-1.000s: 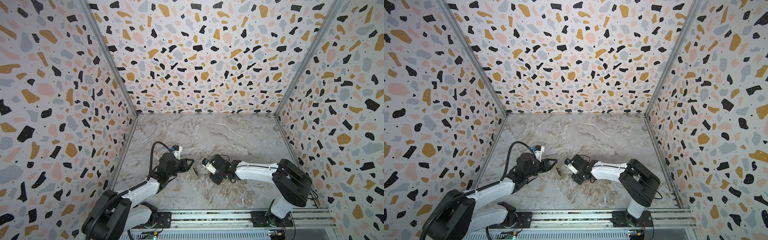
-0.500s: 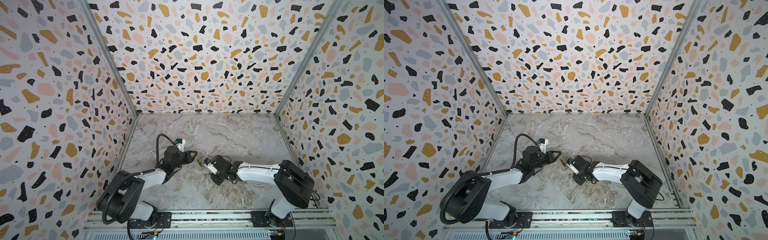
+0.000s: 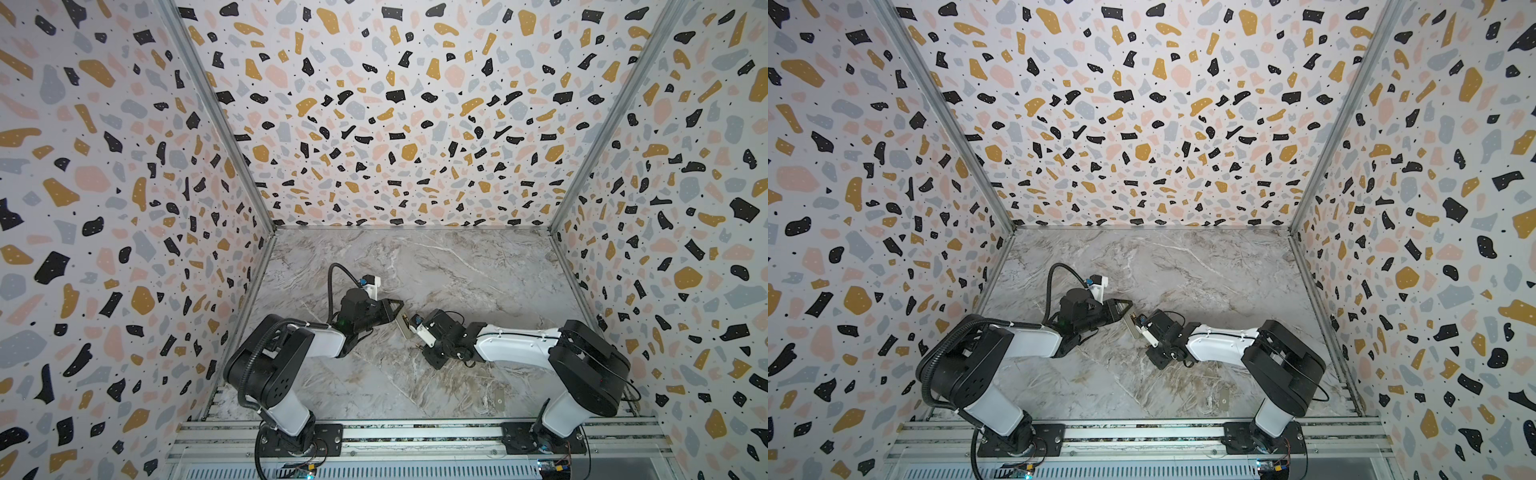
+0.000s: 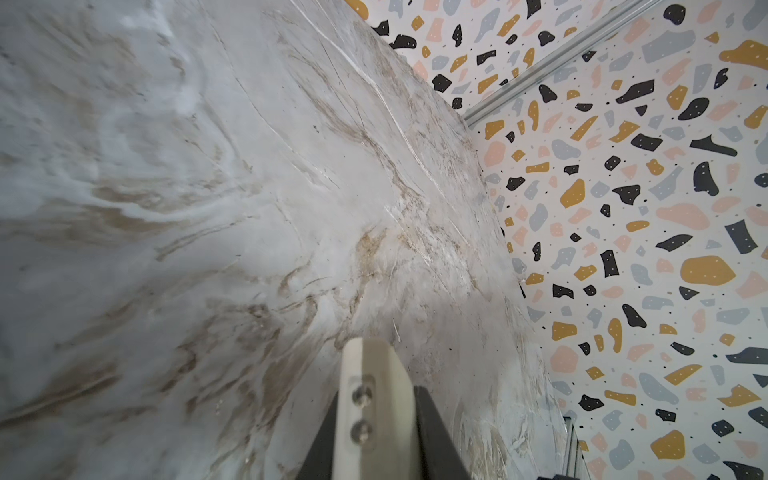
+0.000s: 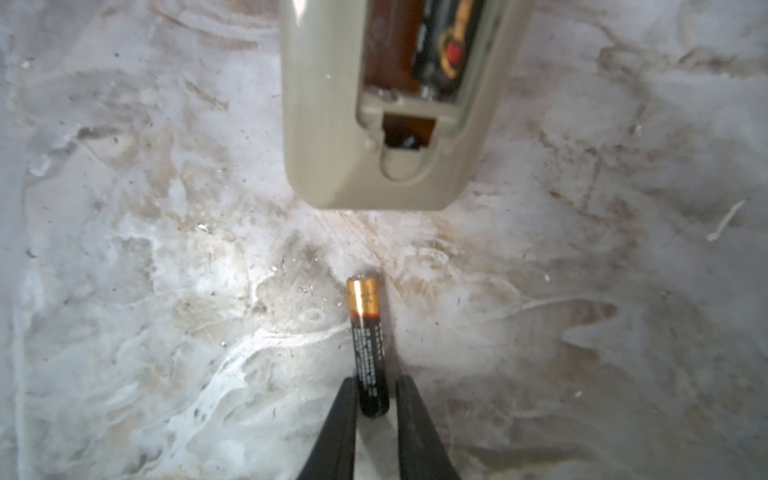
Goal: Load the batteries into the remote control
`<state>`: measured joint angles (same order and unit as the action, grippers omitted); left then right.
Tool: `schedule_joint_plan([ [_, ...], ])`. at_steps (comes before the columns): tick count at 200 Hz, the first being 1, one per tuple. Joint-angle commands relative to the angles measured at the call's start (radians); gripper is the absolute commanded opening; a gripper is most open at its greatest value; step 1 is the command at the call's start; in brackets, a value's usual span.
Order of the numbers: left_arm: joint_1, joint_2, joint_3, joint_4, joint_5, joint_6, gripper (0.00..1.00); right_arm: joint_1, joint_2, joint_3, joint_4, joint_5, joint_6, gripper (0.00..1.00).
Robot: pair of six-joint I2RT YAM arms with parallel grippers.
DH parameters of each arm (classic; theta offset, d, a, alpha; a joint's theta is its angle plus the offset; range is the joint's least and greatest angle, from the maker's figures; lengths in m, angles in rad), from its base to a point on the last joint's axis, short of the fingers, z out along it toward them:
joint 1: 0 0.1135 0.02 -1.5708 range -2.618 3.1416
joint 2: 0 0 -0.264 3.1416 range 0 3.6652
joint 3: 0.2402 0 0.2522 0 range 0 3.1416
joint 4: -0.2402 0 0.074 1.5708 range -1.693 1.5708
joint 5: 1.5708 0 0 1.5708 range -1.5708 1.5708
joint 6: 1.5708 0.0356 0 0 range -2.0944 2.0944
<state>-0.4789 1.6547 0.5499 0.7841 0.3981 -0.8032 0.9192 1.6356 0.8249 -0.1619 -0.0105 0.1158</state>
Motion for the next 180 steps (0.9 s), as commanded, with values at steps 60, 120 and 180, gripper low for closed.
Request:
schedule_joint_plan([
  [60, -0.027, 0.03, -0.052, 0.105, 0.003, 0.007, 0.0, -0.032, -0.029, -0.025, -0.014, 0.01, 0.013, 0.2],
  [120, -0.033, 0.009, -0.122, 0.122, 0.01, -0.001, 0.0, -0.058, -0.004, 0.003, 0.012, 0.006, 0.002, 0.21],
  [180, -0.048, -0.03, -0.163, 0.127, 0.008, -0.014, 0.0, -0.069, 0.064, 0.059, 0.034, 0.002, -0.009, 0.22],
])
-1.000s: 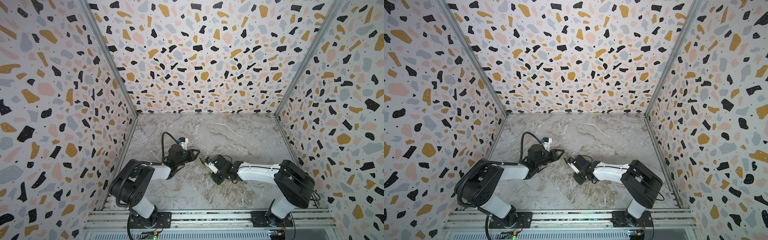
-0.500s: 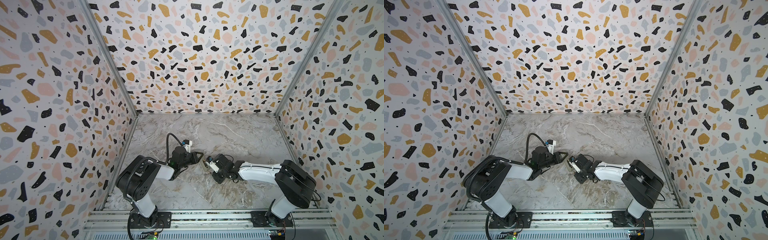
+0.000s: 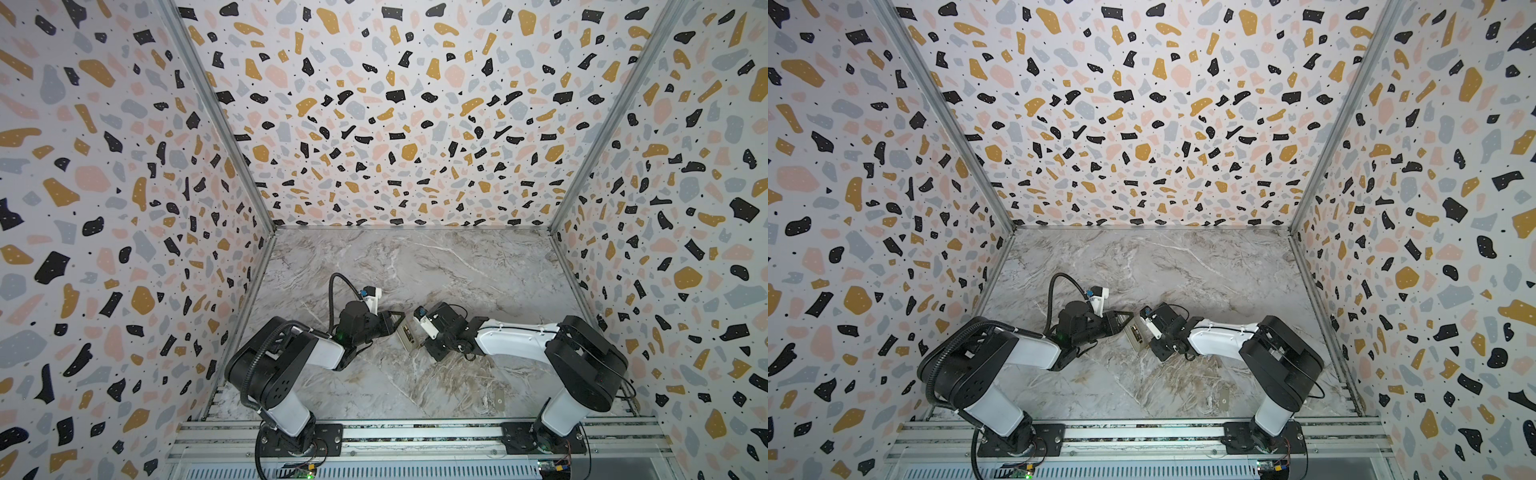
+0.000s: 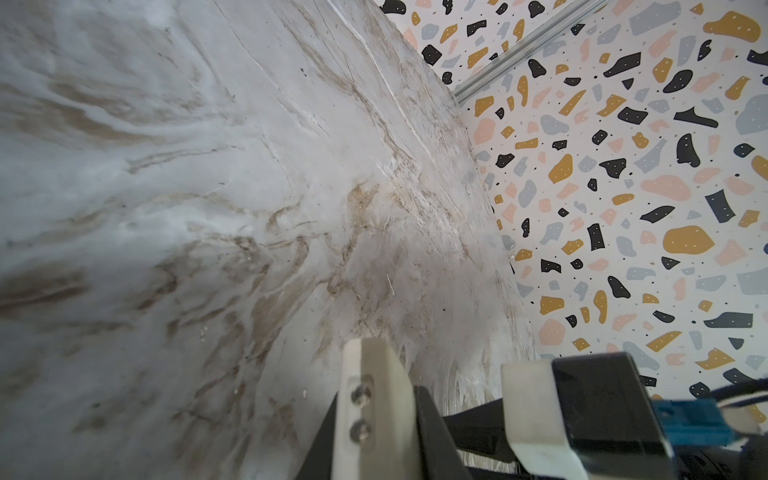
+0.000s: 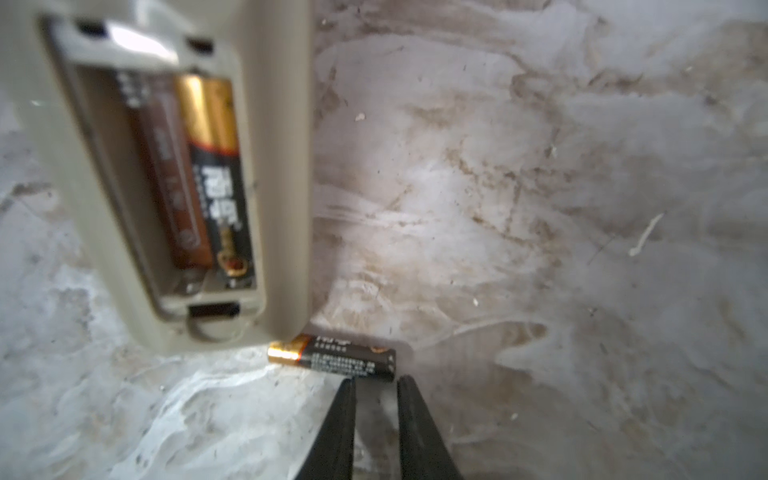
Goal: Load the batteries into the remote control
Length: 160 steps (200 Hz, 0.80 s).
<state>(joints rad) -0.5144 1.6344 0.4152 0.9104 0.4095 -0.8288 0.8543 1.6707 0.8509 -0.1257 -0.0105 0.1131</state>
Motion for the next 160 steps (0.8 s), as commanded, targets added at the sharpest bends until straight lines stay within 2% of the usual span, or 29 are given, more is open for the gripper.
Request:
schedule_joint_plan([
  [1, -0.013, -0.011, -0.029, 0.002, -0.003, 0.011, 0.0, -0.004, 0.03, 0.034, -0.002, 0.002, -0.006, 0.22],
  [74, -0.024, -0.036, -0.056, 0.028, 0.0, -0.016, 0.0, -0.004, 0.054, 0.056, 0.028, -0.031, -0.004, 0.22],
  [117, -0.005, -0.106, -0.062, -0.069, -0.011, 0.026, 0.0, 0.002, -0.022, 0.04, -0.009, 0.005, 0.027, 0.23],
  [160, 0.043, -0.215, -0.082, -0.184, -0.007, 0.089, 0.0, 0.055, -0.094, 0.028, -0.002, 0.023, 0.085, 0.29],
])
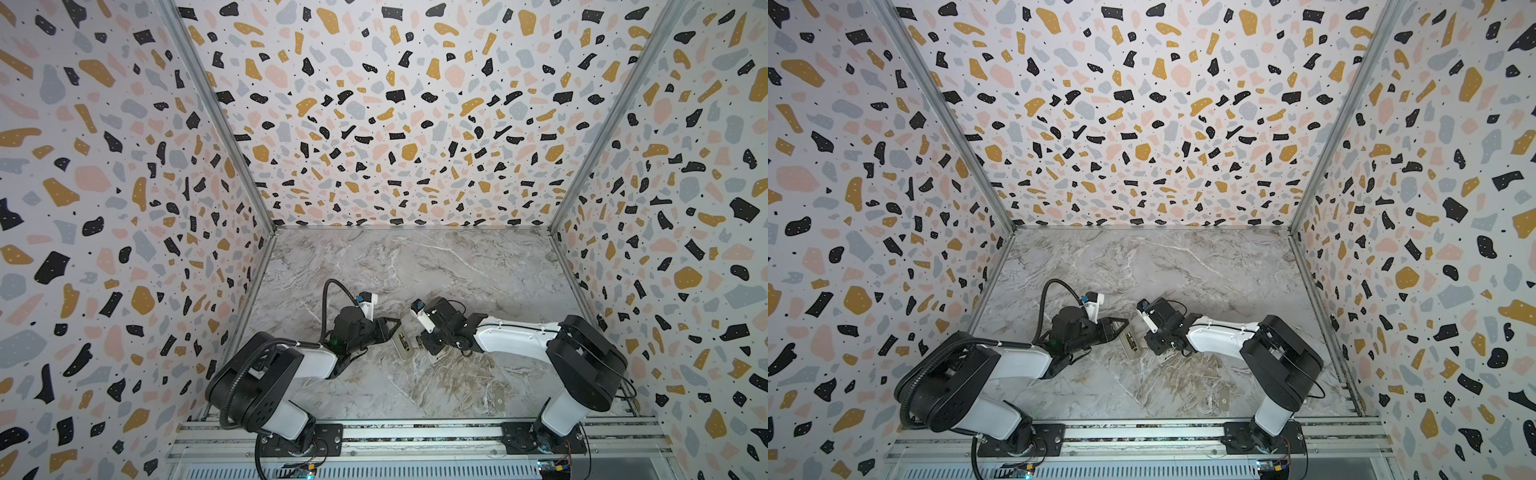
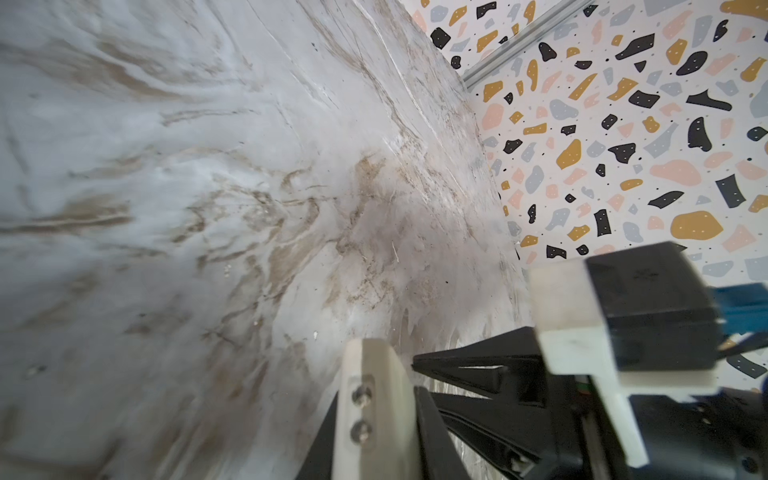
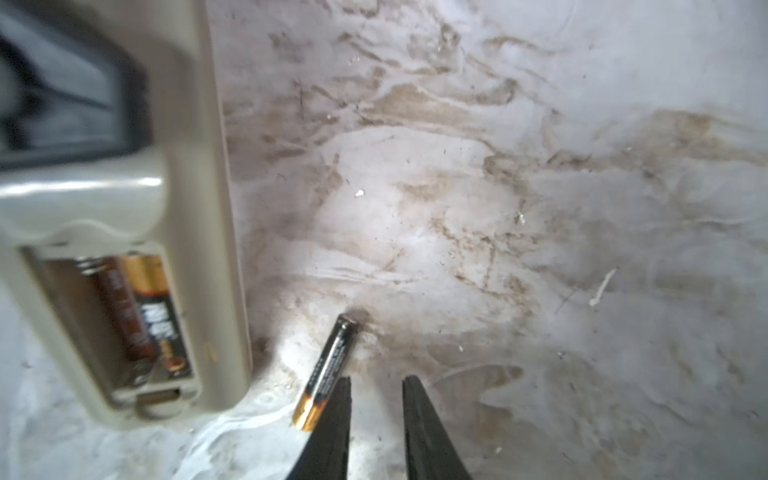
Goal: Load the batteries into the remote control
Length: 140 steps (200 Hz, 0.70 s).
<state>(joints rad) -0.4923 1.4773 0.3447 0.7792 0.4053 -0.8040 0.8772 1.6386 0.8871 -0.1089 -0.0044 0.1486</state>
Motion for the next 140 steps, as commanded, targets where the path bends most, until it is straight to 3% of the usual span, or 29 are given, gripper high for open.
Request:
schedule_joint_plan([
  [1, 0.021, -0.061, -0.012, -0.055, -0.003, 0.065, 0.0, 0.034, -0.062, -0.008, -0.018, 0.016, 0.051, 0.29],
  [59, 0.038, -0.159, -0.022, -0.119, -0.004, 0.084, 0.0, 0.081, -0.018, -0.016, 0.0, 0.052, 0.154, 0.34],
  [140, 0.043, -0.246, -0.022, -0.163, -0.001, 0.1, 0.0, 0.098, 0.051, -0.008, -0.015, 0.128, 0.189, 0.36],
])
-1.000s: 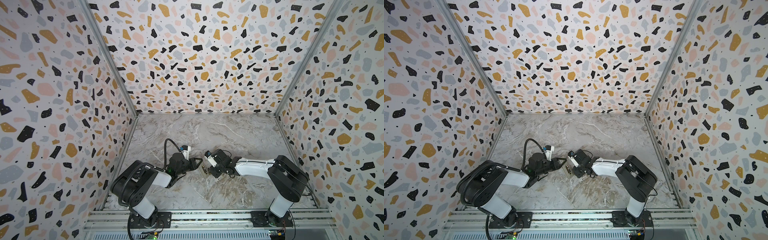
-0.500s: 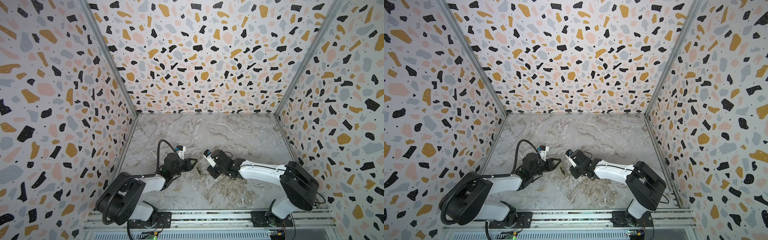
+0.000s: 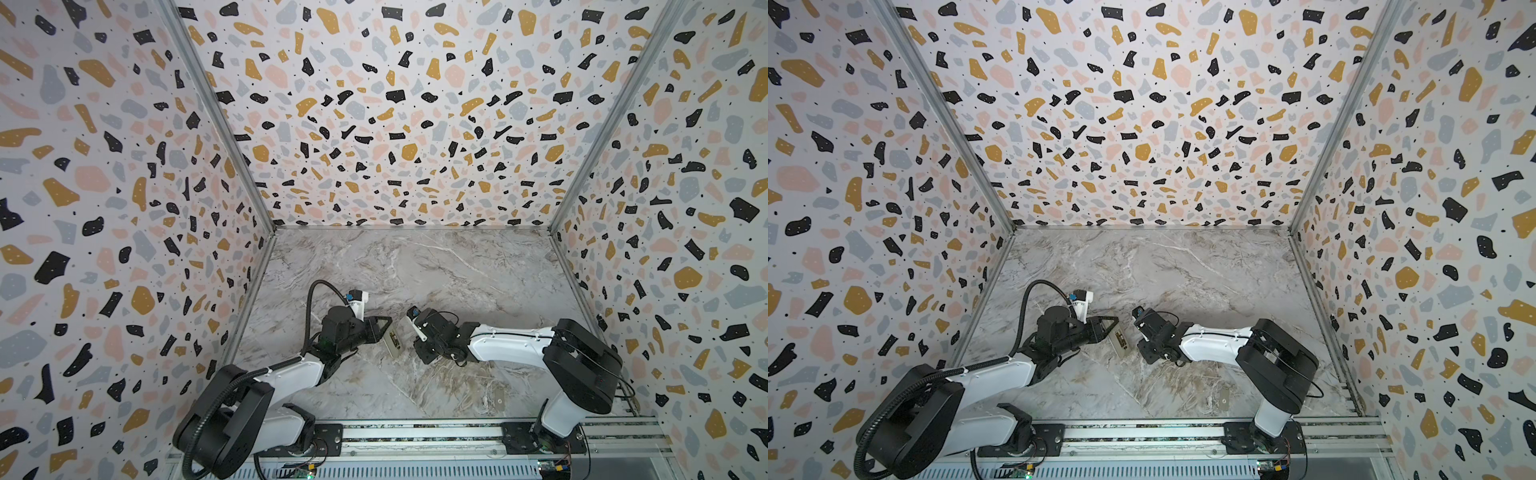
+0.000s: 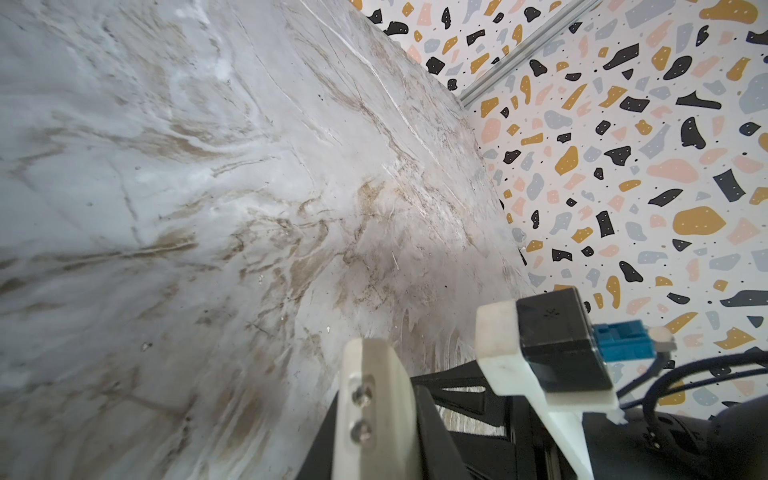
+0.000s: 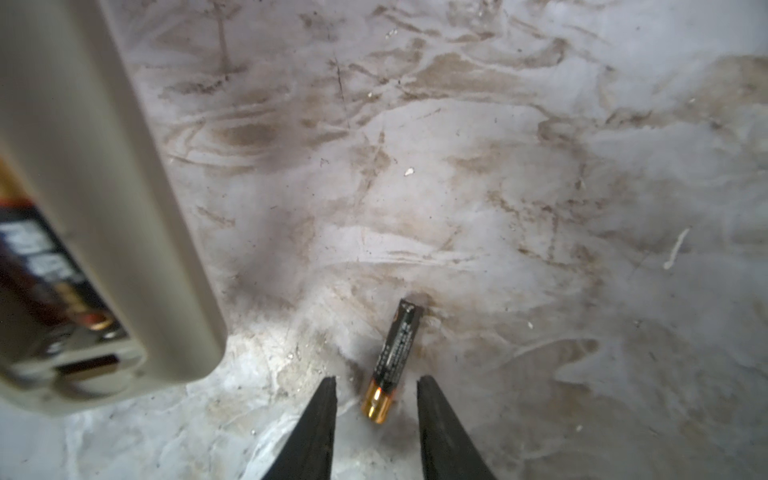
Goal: Load the batteries into the remote control
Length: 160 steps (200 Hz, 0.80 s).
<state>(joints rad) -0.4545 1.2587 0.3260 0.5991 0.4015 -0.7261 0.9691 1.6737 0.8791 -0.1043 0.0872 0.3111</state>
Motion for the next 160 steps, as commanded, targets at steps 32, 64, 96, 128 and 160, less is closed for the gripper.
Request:
schedule_joint_plan([
  [32, 0.005, -0.048, -0.001, 0.003, 0.002, 0.027, 0.0, 0.006, 0.032, 0.0, -0.007, 0.036, 0.029, 0.36],
  [64, 0.004, -0.065, 0.003, -0.016, -0.005, 0.037, 0.0, 0.006, 0.05, 0.002, -0.013, 0.042, 0.028, 0.34],
  [96, 0.005, -0.067, 0.001, -0.013, -0.01, 0.039, 0.0, 0.006, 0.051, -0.002, -0.017, 0.043, 0.029, 0.22],
  [128, 0.004, -0.061, -0.013, 0.014, -0.009, 0.027, 0.0, 0.006, 0.043, -0.01, -0.031, 0.049, 0.032, 0.15],
  [160, 0.005, -0.055, -0.031, 0.066, -0.004, 0.003, 0.0, 0.008, 0.022, -0.02, -0.037, 0.056, 0.028, 0.06],
])
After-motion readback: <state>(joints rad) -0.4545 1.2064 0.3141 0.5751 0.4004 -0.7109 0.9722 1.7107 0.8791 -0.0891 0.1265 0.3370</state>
